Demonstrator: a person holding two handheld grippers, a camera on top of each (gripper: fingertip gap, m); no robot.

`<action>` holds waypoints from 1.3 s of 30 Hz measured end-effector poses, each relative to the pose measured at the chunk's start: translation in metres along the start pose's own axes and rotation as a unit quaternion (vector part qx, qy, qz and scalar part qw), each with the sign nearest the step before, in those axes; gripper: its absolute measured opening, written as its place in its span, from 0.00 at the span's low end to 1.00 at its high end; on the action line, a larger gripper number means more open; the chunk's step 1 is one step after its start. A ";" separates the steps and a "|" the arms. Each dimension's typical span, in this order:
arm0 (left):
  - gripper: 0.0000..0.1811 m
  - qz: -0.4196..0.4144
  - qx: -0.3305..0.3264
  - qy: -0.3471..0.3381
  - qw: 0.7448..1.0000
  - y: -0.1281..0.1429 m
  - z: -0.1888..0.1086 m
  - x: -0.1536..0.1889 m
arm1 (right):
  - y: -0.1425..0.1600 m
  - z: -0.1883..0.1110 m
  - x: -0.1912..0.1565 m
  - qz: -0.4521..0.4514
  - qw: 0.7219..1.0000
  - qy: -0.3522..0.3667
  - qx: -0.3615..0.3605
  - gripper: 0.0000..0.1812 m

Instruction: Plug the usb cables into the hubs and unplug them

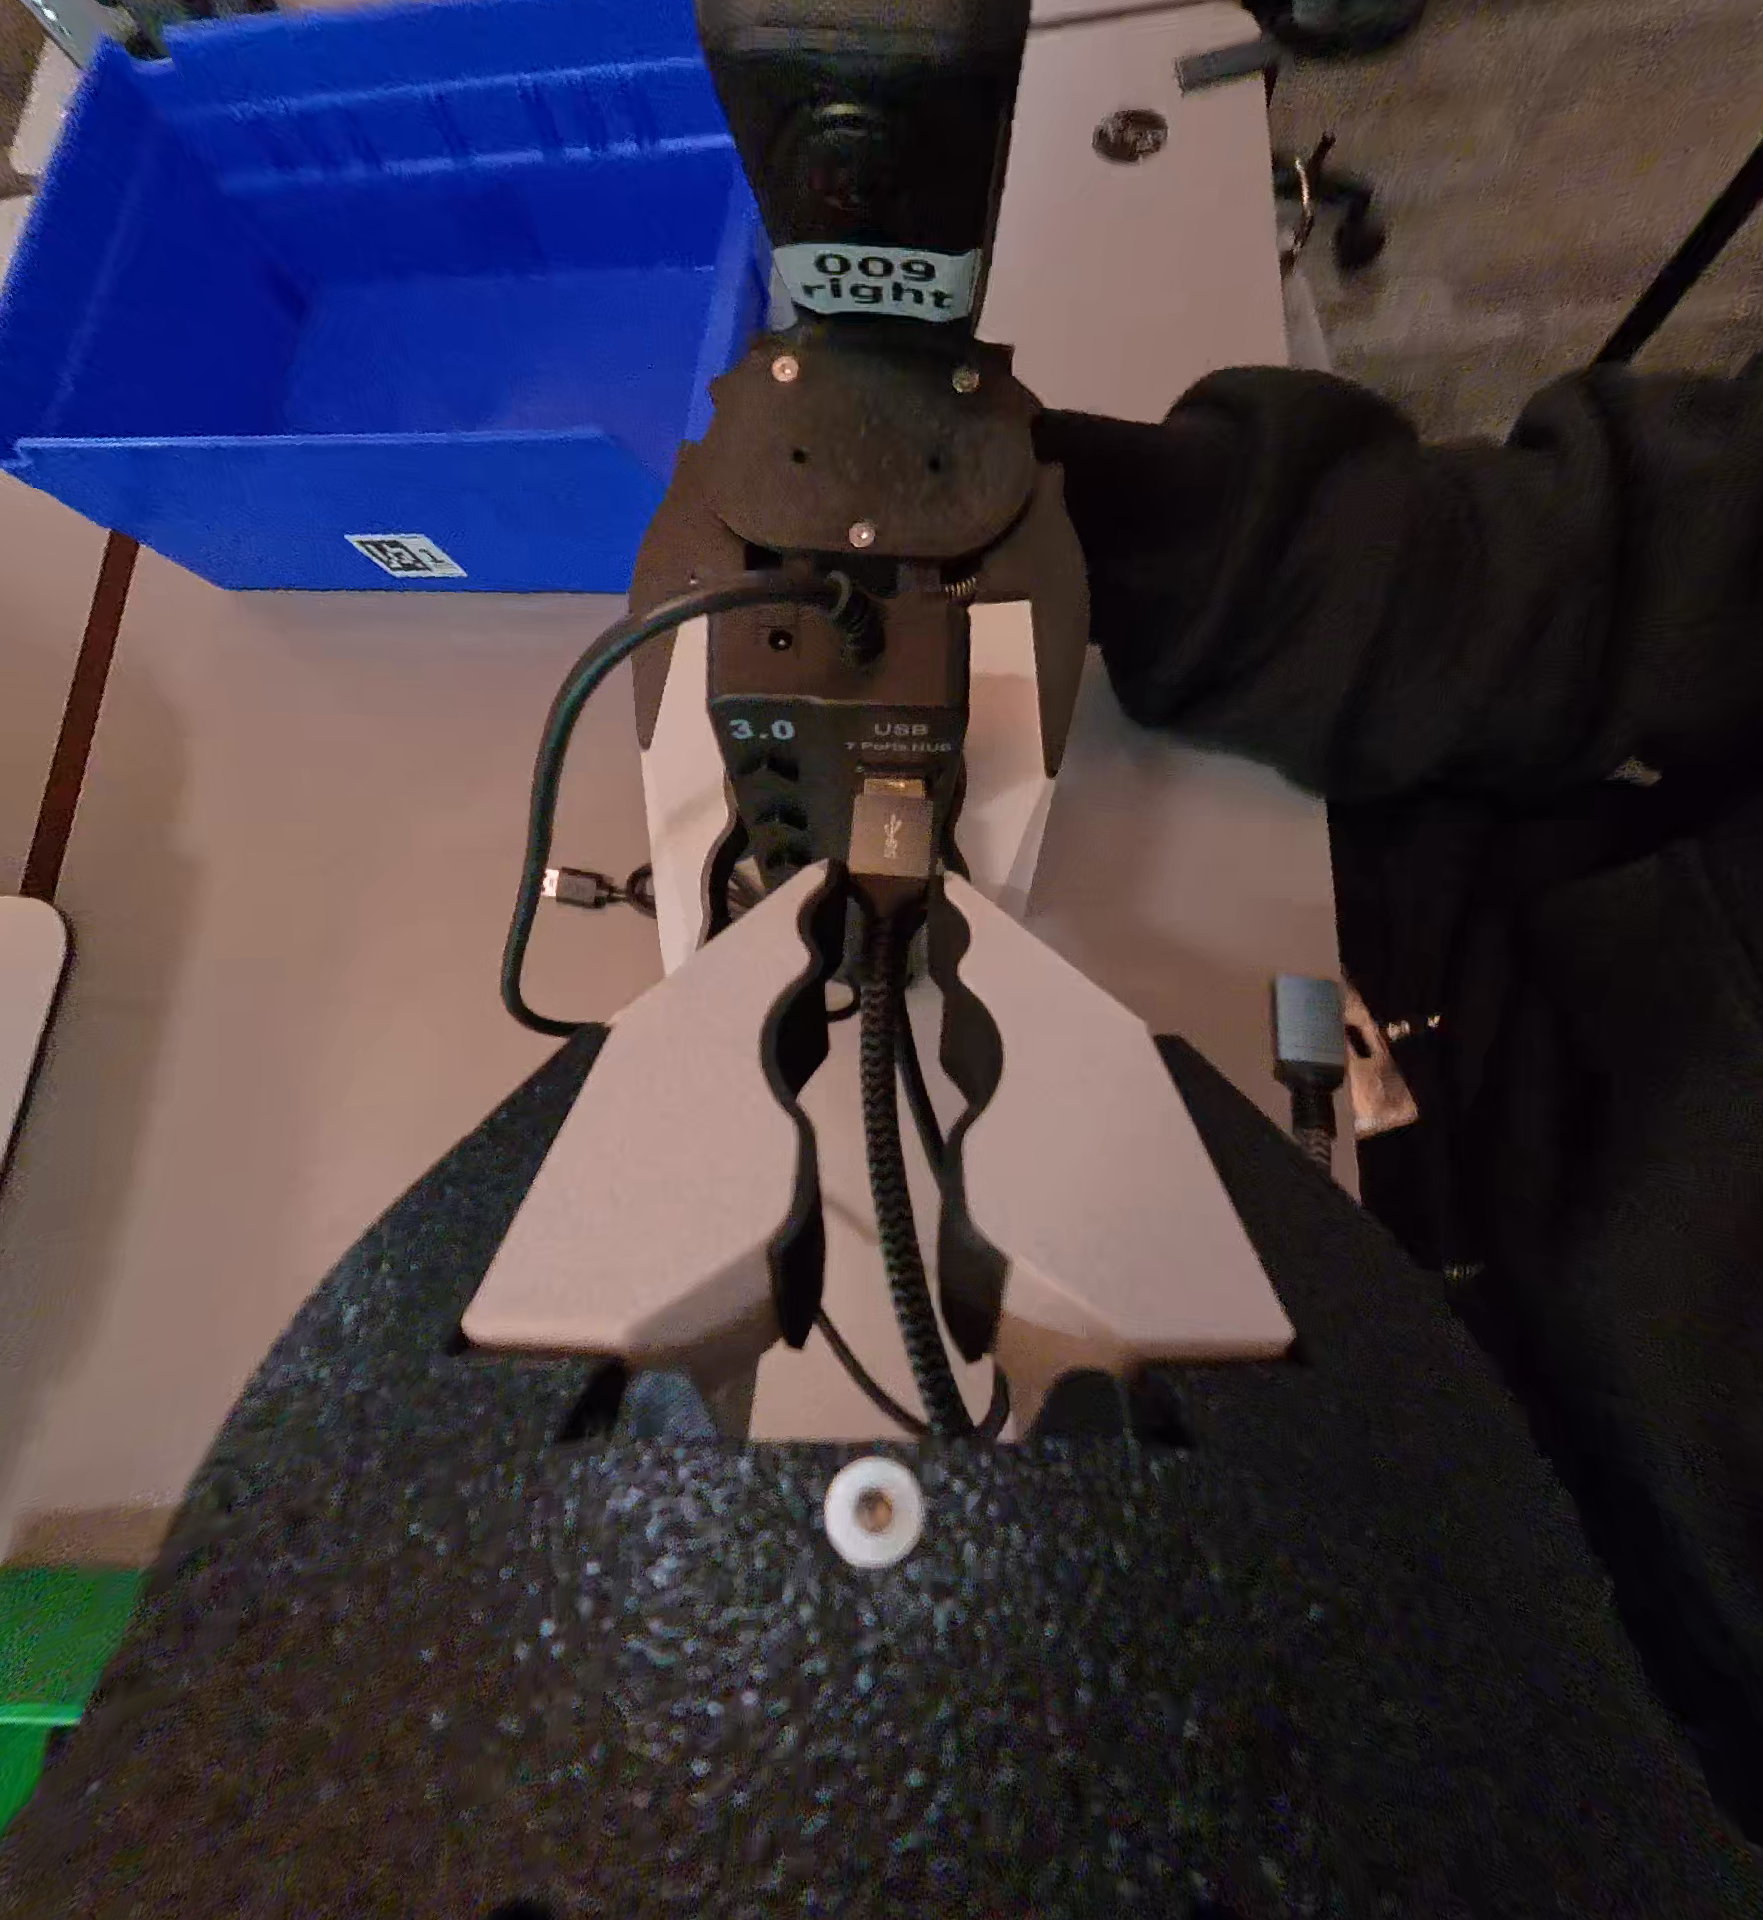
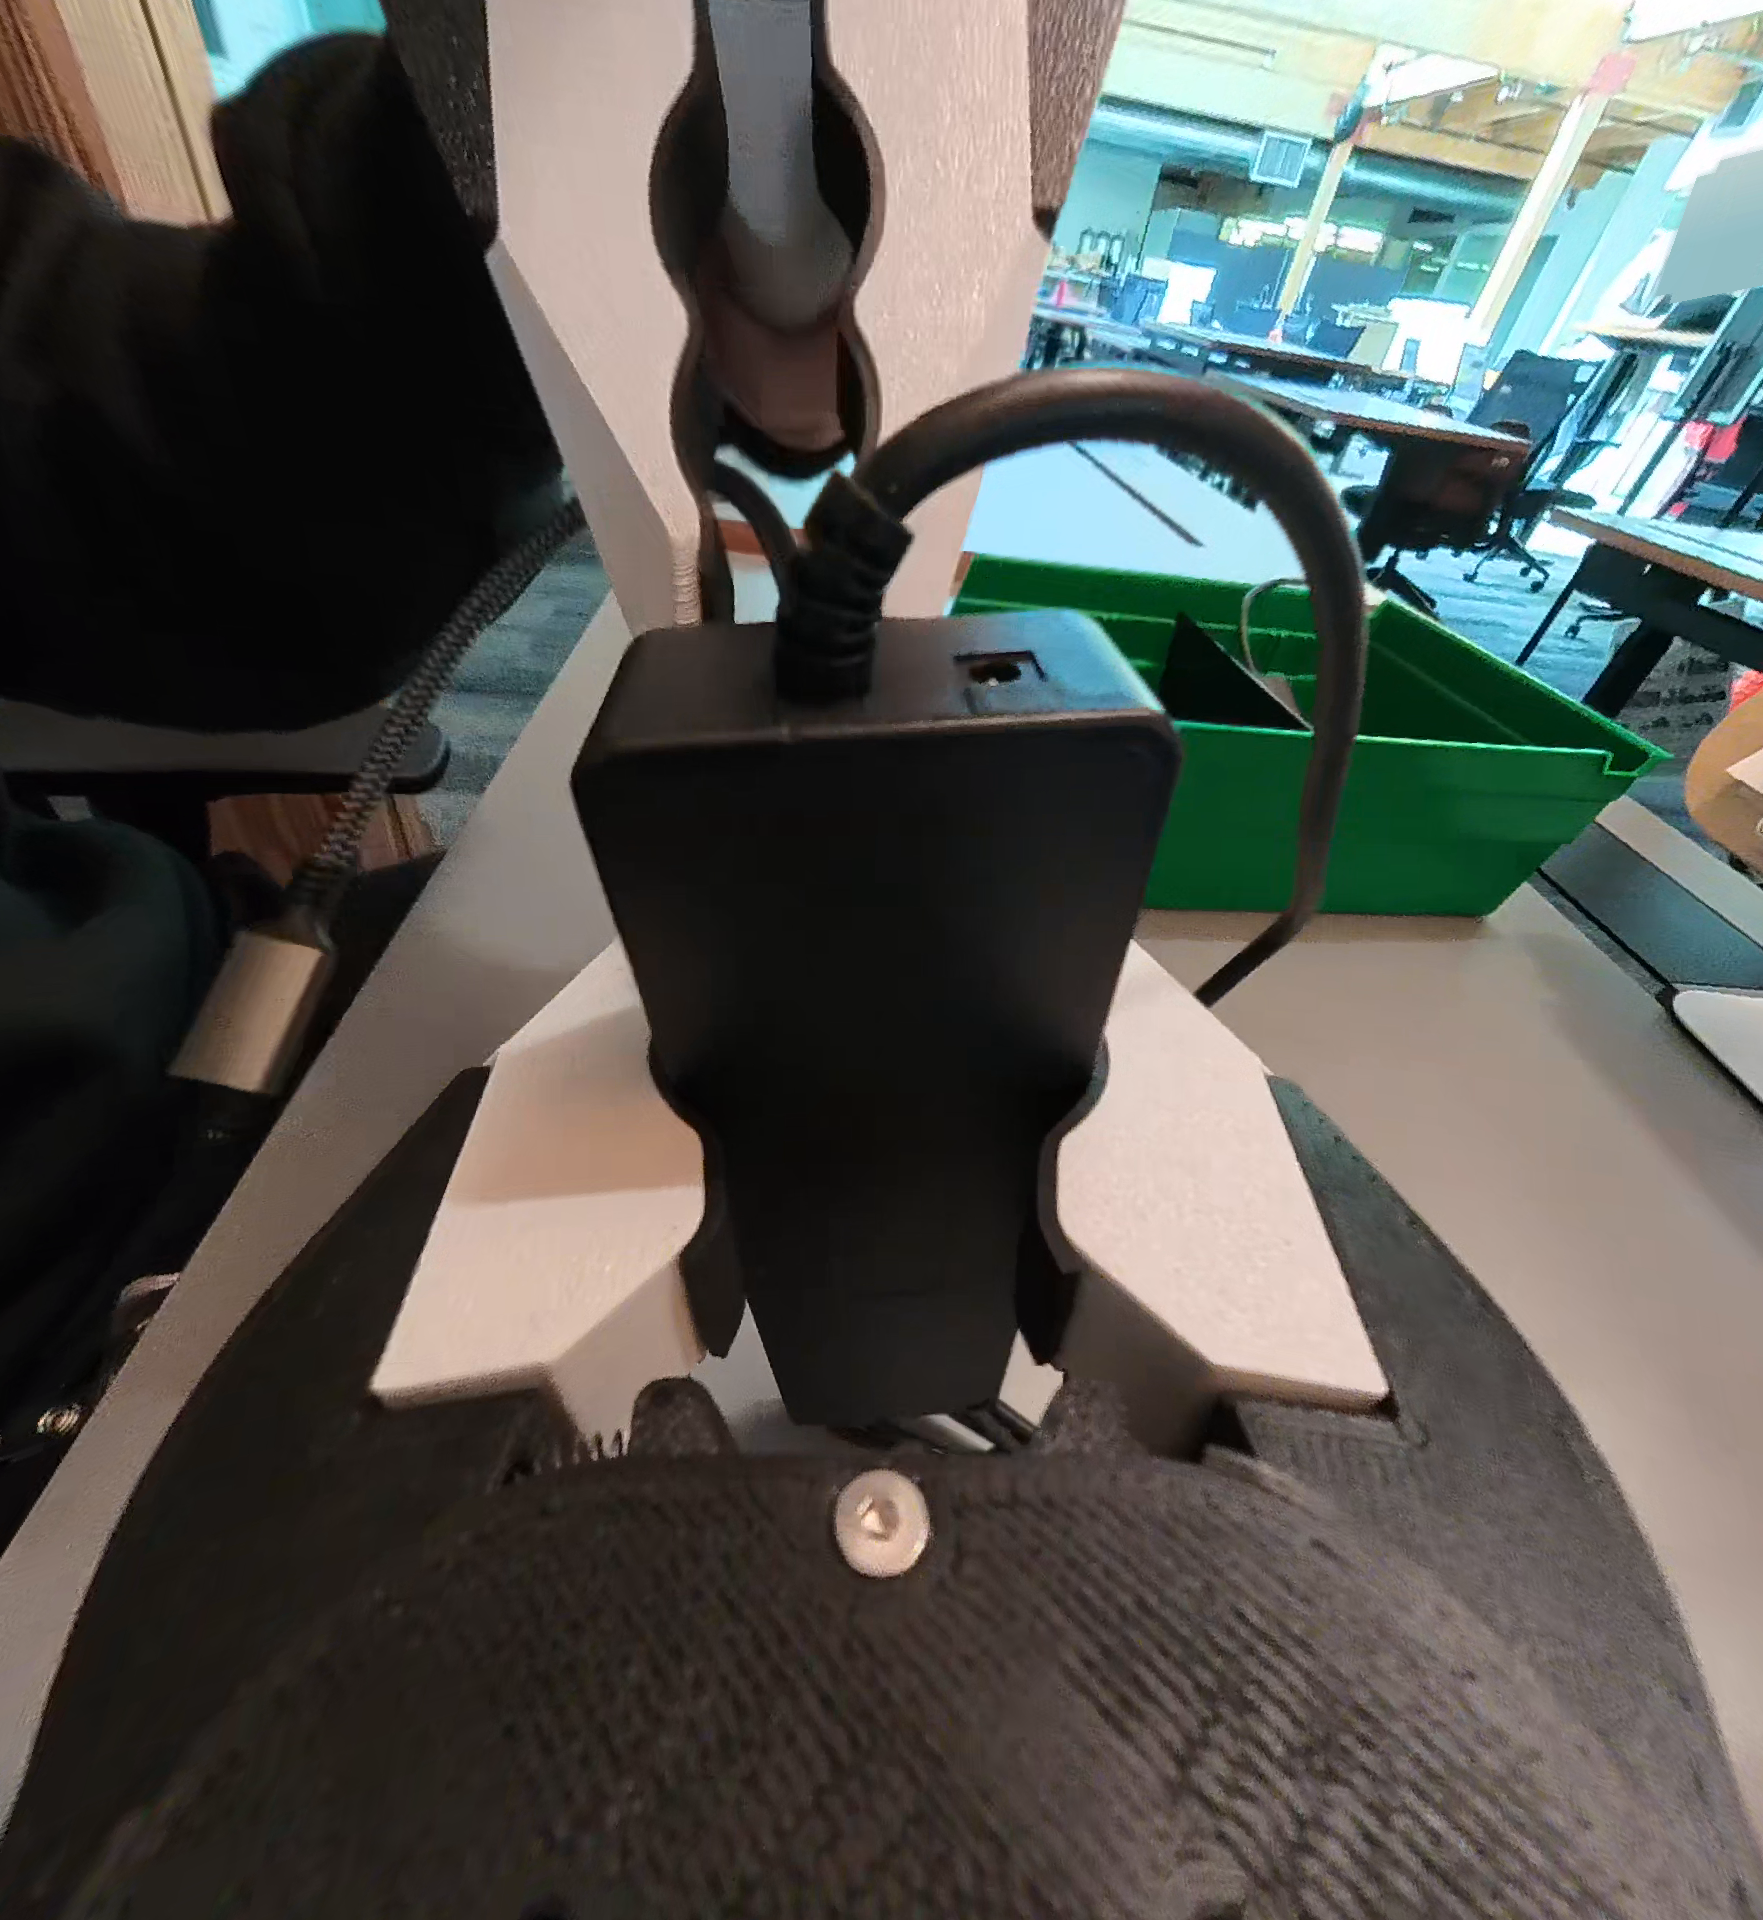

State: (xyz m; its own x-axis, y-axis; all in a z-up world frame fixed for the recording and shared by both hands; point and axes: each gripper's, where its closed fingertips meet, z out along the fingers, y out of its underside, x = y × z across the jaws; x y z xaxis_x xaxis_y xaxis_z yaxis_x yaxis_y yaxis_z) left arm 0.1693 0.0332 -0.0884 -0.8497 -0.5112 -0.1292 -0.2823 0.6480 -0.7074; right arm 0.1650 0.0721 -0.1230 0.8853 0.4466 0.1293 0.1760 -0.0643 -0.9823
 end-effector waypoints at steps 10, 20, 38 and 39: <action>0.07 -0.013 0.042 -0.054 0.998 0.004 0.006 -0.005 | 0.008 0.002 0.008 0.008 0.999 0.023 -0.025 0.35; 0.07 -0.007 0.067 -0.035 0.997 0.000 0.003 0.000 | 0.002 0.008 0.003 0.005 1.000 0.011 -0.011 0.35; 0.08 -0.191 0.333 -0.260 0.886 0.088 -0.108 -0.032 | -0.092 -0.056 0.003 -0.071 0.989 0.088 0.096 0.34; 0.08 -0.195 0.322 -0.251 0.892 0.099 -0.097 -0.026 | -0.099 -0.059 0.003 -0.082 0.989 0.088 0.085 0.34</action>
State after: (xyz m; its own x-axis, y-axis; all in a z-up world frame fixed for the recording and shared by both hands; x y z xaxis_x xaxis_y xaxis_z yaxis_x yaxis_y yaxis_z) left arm 0.1203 0.1655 -0.0877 -0.3915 -0.9196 0.0336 -0.0608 -0.0106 -0.9981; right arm 0.1755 0.0267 -0.0170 0.9145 0.2761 0.2957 0.2614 0.1543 -0.9528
